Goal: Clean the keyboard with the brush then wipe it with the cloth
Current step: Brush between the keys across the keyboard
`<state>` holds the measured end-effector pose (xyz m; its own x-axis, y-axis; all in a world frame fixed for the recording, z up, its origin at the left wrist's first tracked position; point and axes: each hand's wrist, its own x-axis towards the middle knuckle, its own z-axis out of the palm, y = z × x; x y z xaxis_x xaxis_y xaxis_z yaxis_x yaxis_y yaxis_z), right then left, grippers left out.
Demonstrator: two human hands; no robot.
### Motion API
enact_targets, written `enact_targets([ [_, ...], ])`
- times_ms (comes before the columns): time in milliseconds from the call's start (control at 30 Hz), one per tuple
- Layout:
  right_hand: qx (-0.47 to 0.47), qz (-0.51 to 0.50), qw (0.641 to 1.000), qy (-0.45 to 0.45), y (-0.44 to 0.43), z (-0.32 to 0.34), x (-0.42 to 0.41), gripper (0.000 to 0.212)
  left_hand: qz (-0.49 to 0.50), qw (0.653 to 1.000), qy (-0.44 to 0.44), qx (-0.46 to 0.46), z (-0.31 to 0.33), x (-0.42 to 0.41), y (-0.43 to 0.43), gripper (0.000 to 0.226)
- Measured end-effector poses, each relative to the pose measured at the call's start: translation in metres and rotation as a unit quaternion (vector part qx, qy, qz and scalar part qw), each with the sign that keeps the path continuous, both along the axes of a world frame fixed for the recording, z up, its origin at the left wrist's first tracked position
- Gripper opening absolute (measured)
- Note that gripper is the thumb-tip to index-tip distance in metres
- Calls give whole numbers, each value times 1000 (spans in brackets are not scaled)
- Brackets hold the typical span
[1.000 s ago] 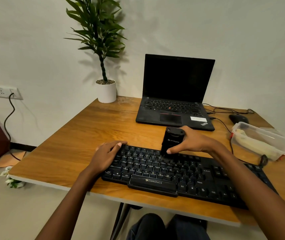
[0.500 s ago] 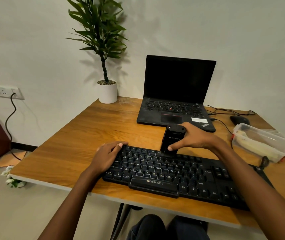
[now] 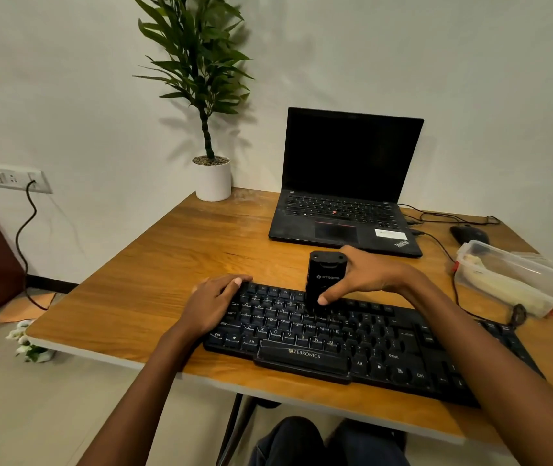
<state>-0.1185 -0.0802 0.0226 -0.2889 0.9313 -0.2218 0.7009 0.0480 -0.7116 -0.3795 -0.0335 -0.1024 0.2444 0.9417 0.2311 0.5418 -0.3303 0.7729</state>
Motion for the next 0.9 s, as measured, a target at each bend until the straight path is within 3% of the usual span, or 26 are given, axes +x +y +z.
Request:
enact_targets([
  [567,3,54,999,10,1,-1,9,31,-1,1000,12,8,3,1,-1,52],
  [700,-17,96,993,-69,12,9,17,21,1,1000,15,10,1,1,0,51],
  [900,14,67,998,-4,10,-5,8,26,0,1000,11,7,0,1,1,47],
])
